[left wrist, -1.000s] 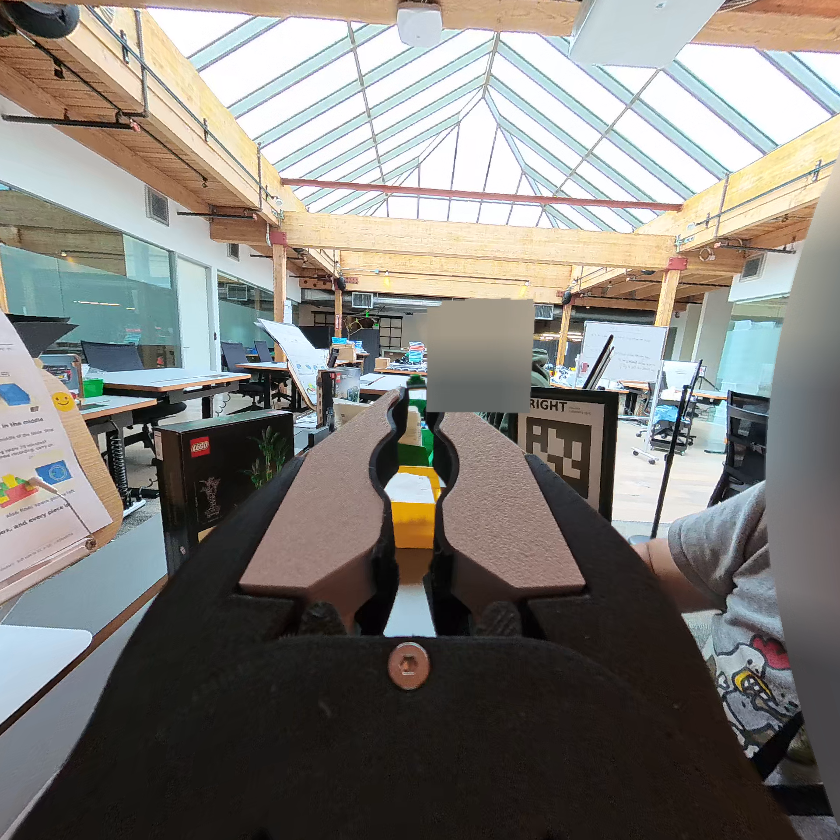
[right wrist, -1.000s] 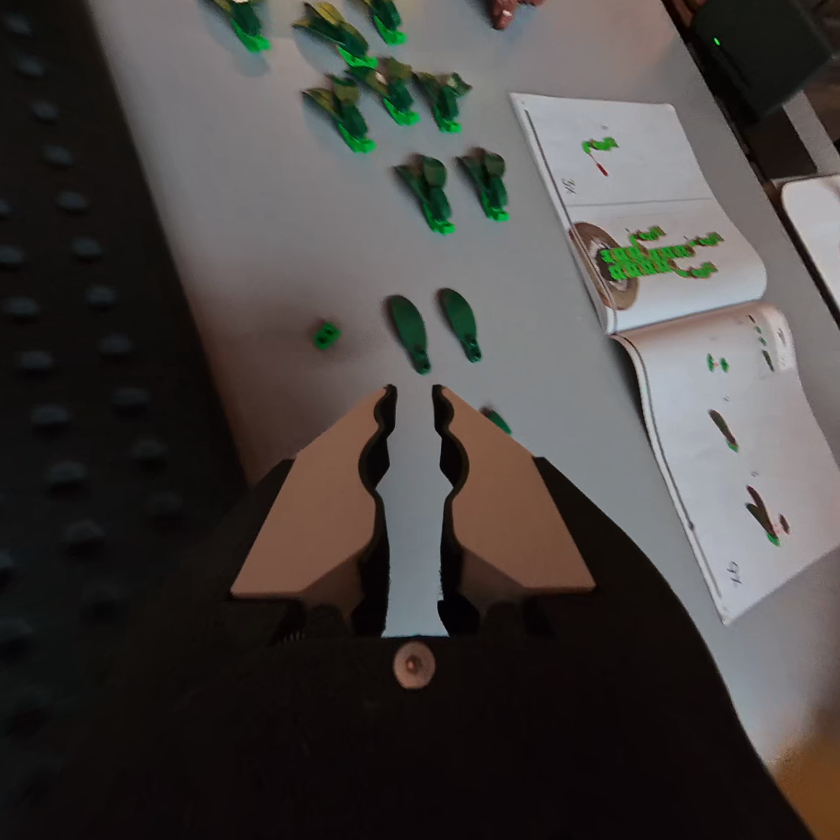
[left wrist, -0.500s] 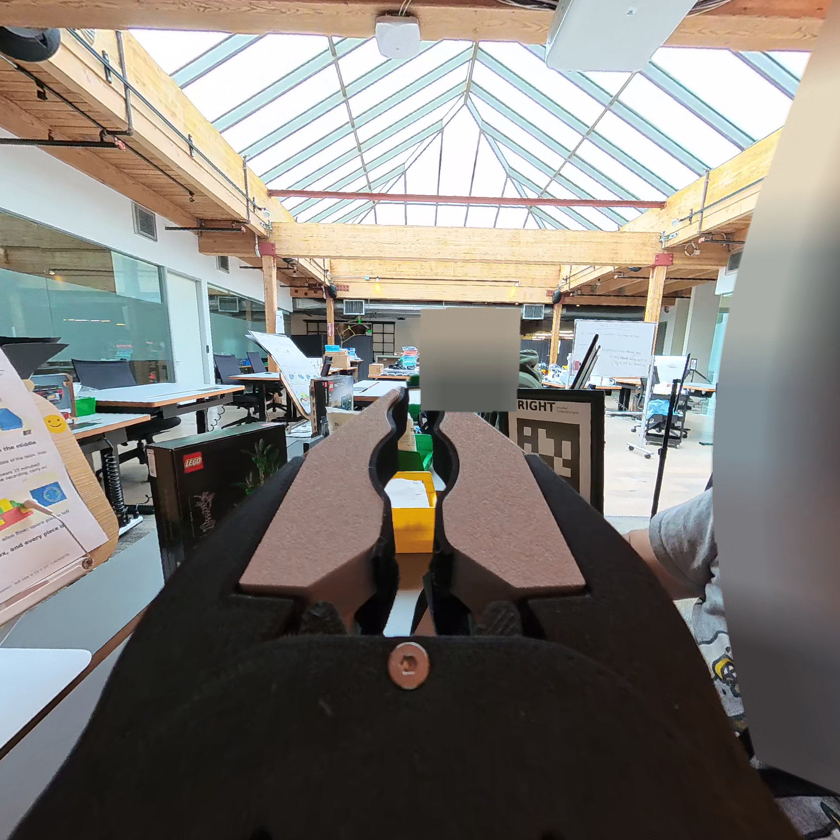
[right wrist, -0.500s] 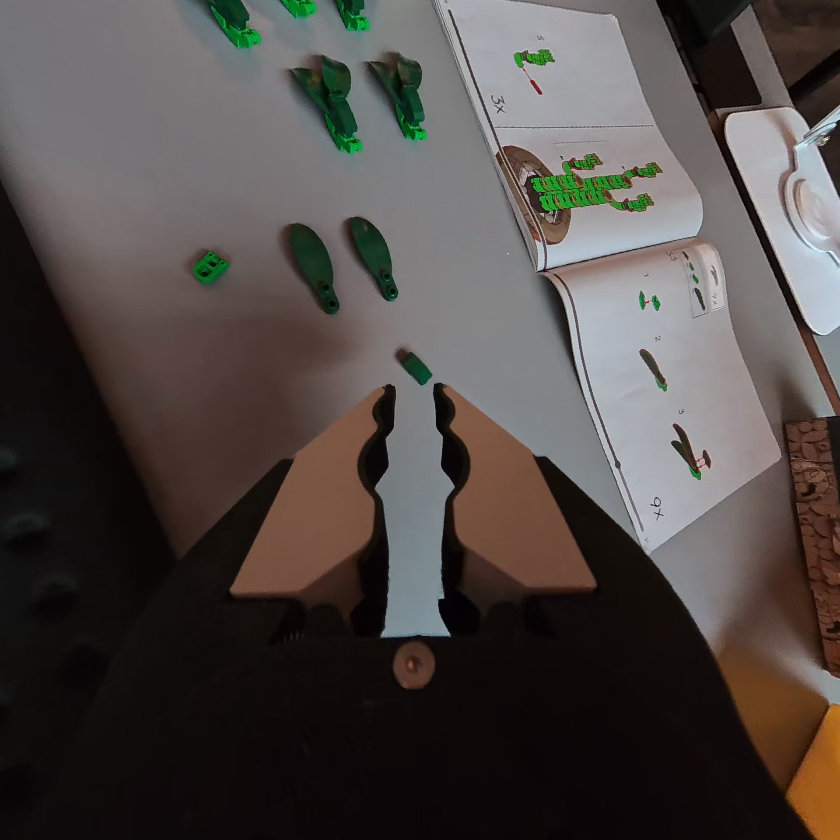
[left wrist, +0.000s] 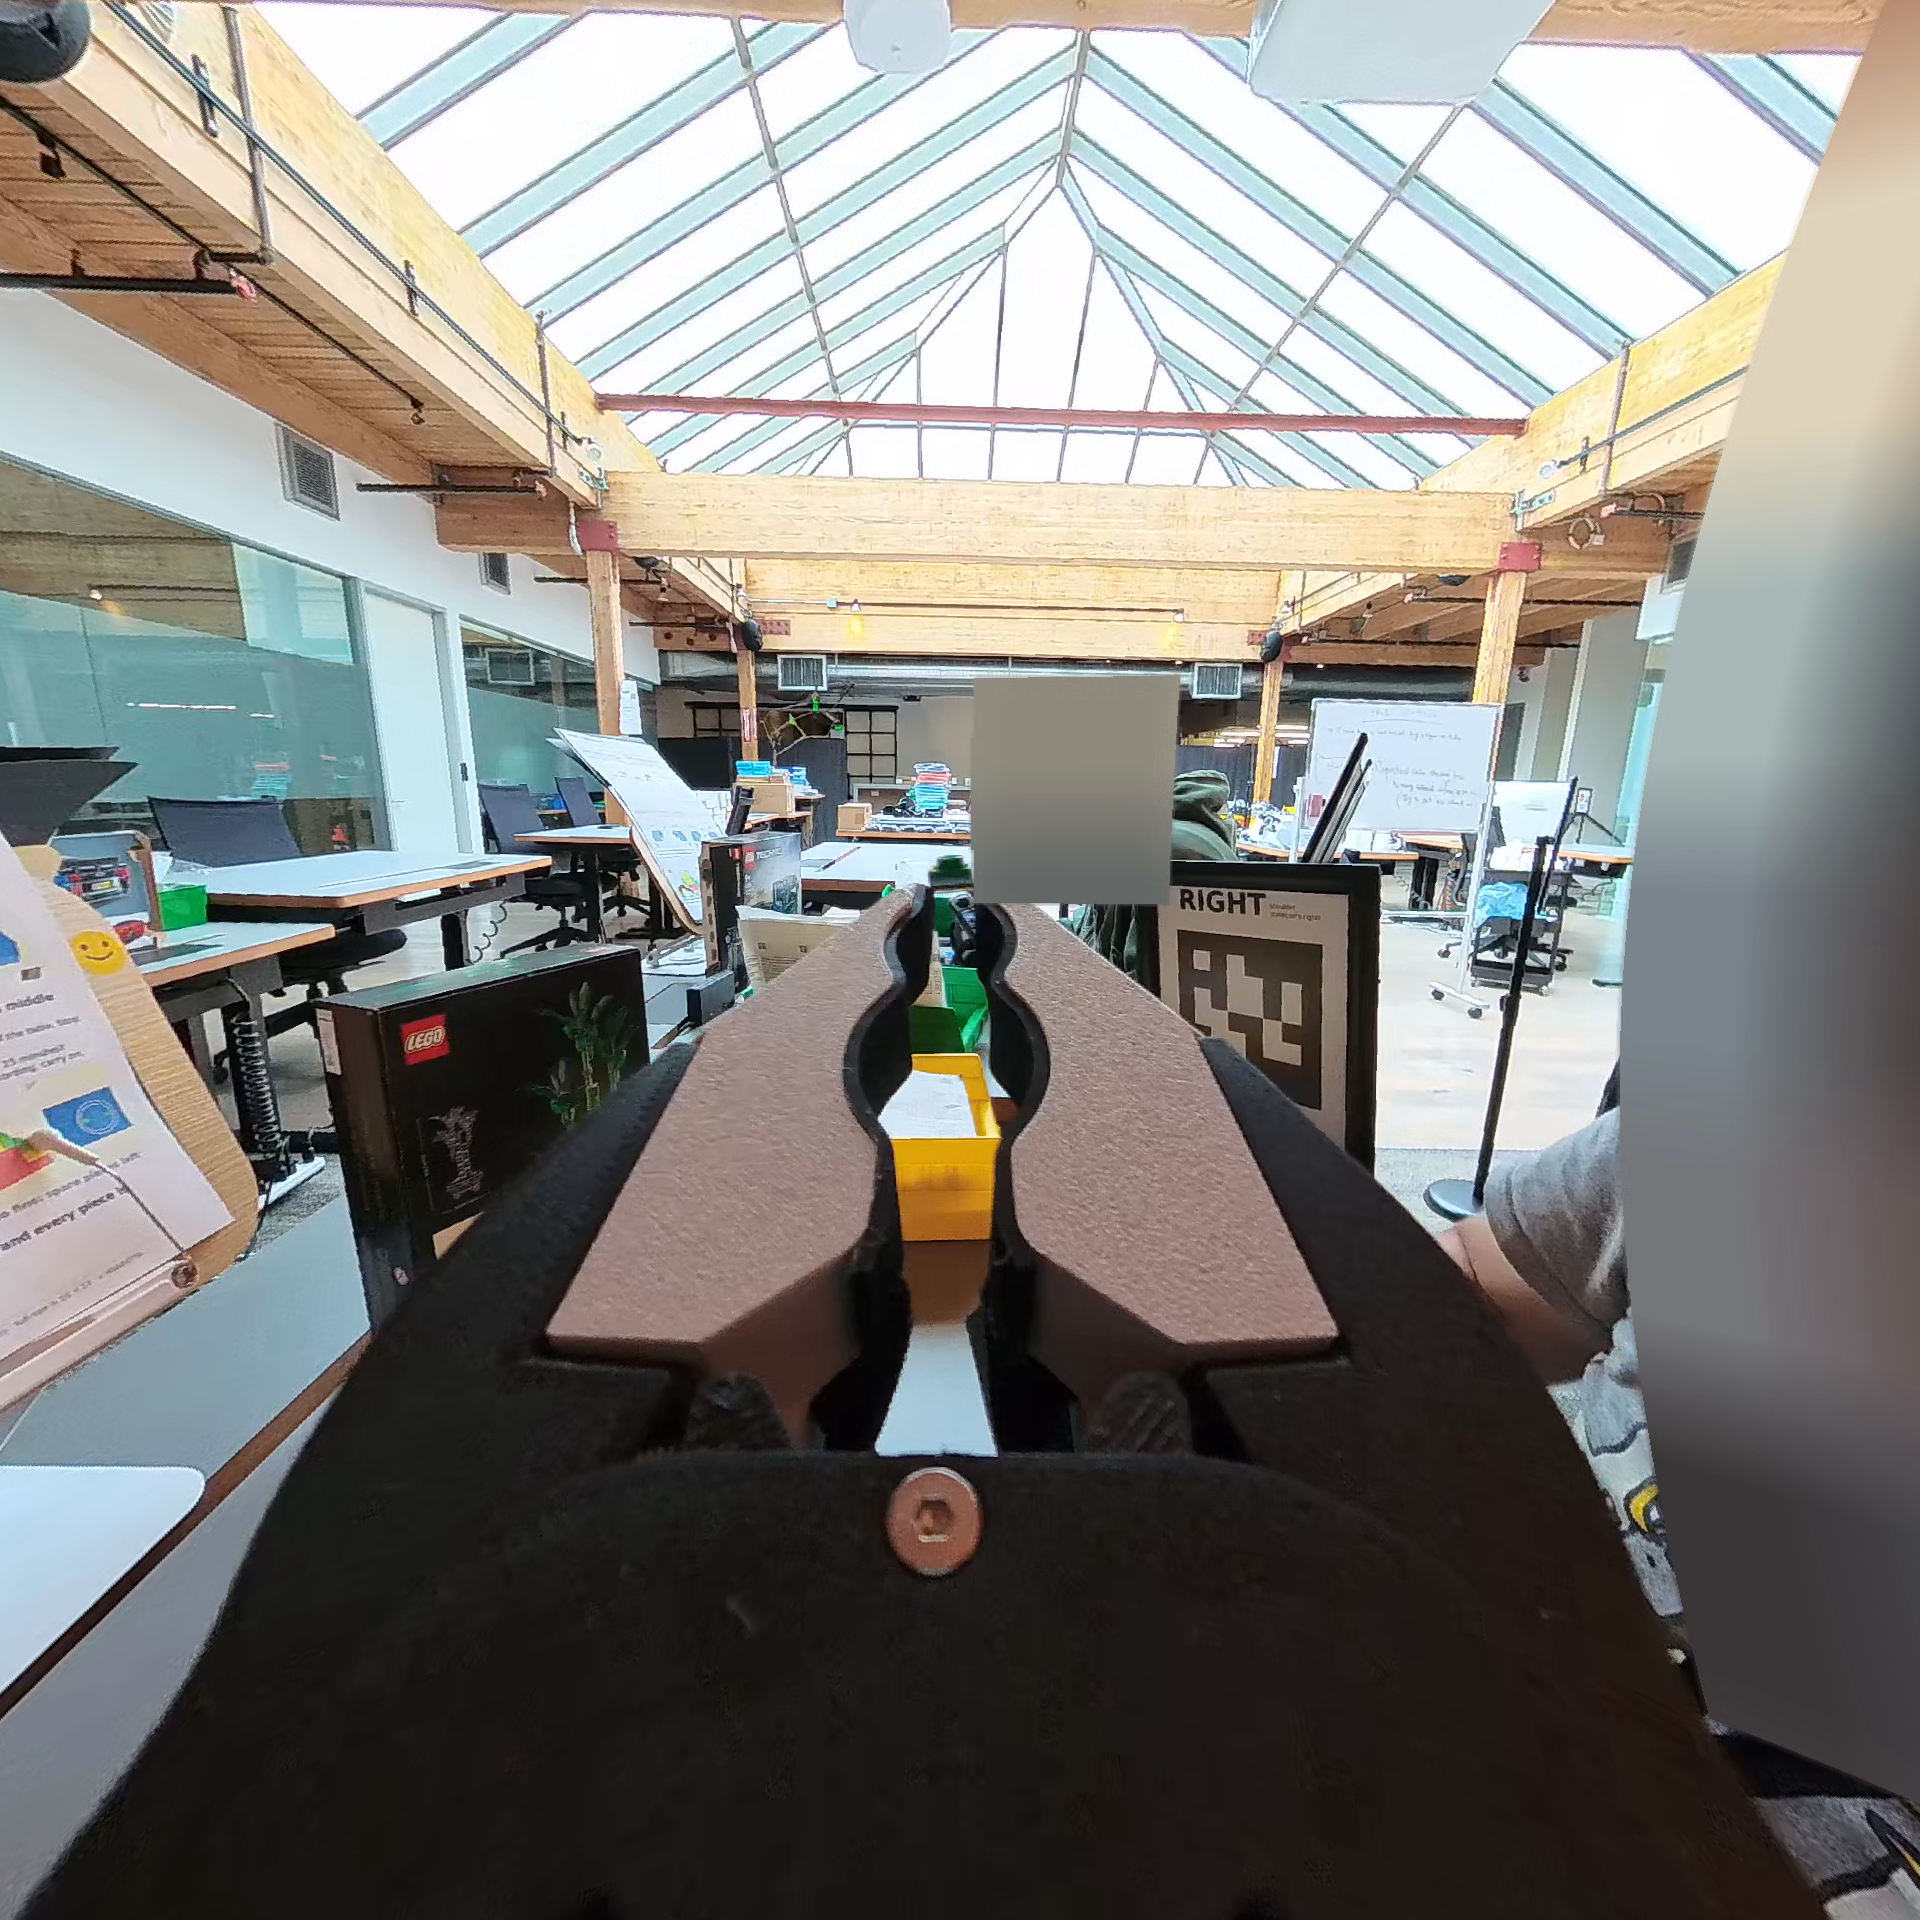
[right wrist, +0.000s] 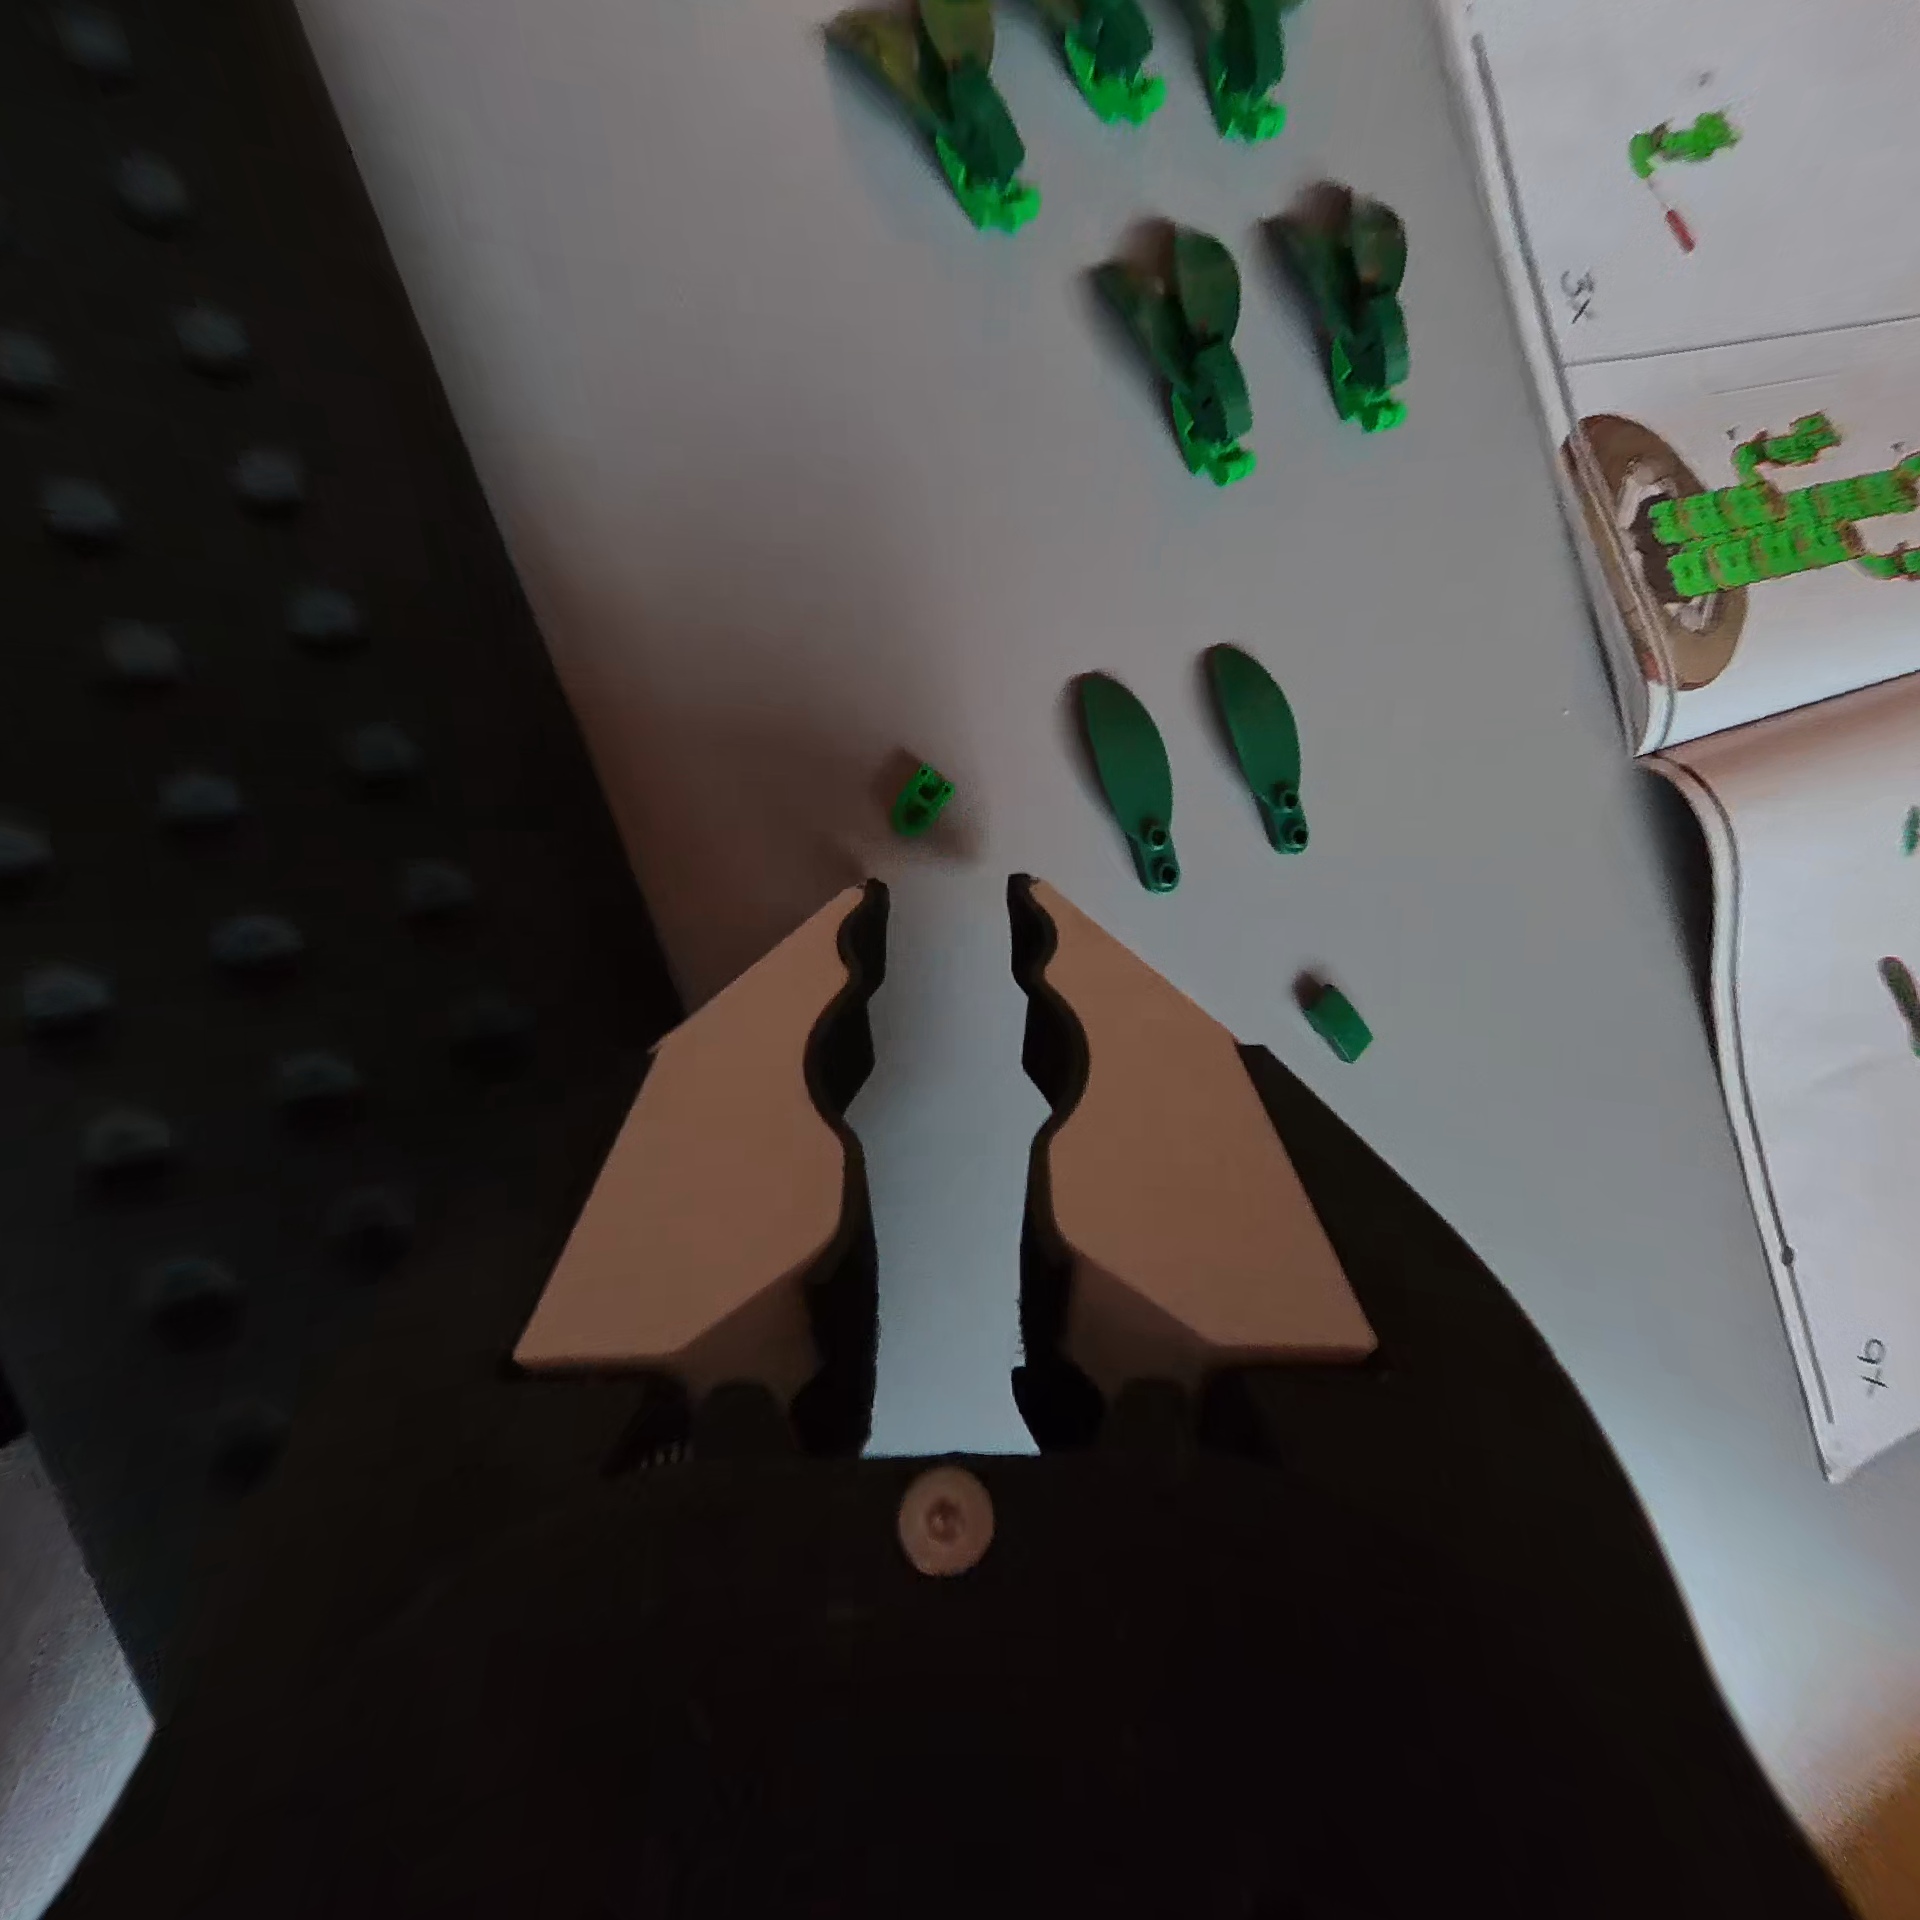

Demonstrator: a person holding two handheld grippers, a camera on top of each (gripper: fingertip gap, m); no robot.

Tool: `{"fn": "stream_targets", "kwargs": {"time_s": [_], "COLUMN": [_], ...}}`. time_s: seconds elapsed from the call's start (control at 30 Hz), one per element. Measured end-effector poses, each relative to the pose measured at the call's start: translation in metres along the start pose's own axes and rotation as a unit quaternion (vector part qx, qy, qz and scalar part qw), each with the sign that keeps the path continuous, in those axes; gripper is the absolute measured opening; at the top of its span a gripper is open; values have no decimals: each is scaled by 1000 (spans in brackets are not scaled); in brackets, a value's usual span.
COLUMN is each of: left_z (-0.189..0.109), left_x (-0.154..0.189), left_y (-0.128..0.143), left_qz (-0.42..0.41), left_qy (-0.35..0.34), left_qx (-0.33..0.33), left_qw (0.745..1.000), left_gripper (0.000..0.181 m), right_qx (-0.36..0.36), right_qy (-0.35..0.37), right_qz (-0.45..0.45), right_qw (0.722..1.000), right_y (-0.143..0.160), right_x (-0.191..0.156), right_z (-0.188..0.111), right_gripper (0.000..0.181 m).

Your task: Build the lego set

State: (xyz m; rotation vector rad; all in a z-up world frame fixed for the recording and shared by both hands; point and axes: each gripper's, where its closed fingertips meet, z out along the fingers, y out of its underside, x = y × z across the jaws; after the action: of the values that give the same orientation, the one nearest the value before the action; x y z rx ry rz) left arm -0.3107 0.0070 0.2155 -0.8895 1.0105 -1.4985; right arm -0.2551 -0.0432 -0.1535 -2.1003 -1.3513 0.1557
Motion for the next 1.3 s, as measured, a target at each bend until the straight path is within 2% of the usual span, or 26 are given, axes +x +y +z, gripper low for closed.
{"fn": "stream_targets", "kwargs": {"time_s": [0.37,0.8,0.93,1.1,1.3], "left_z": [-3,1,1,1,3], "left_x": [0,0,0,-1,-3], "left_y": [-3,1,2,1,6], "left_qz": [4,2,1,-1,0], "left_qy": [-2,-1,-1,-1,-3], "left_qx": [4,-5,-5,-3,-11], "left_qw": [1000,1000,1000,1000,1000], "left_gripper": [5,5,5,5,5], "right_qx": [19,50,61,113,134], "right_qy": [-83,-111,-103,-109,-176], "right_qz": [58,44,-3,-163,-211], "right_qw": [995,992,993,974,952], "right_y": [-4,-23,-25,-22,-23], "right_x": [-8,-25,-24,-16,-10], "right_z": [6,13,12,8,11], "right_gripper": [11,12,12,20,21]}}
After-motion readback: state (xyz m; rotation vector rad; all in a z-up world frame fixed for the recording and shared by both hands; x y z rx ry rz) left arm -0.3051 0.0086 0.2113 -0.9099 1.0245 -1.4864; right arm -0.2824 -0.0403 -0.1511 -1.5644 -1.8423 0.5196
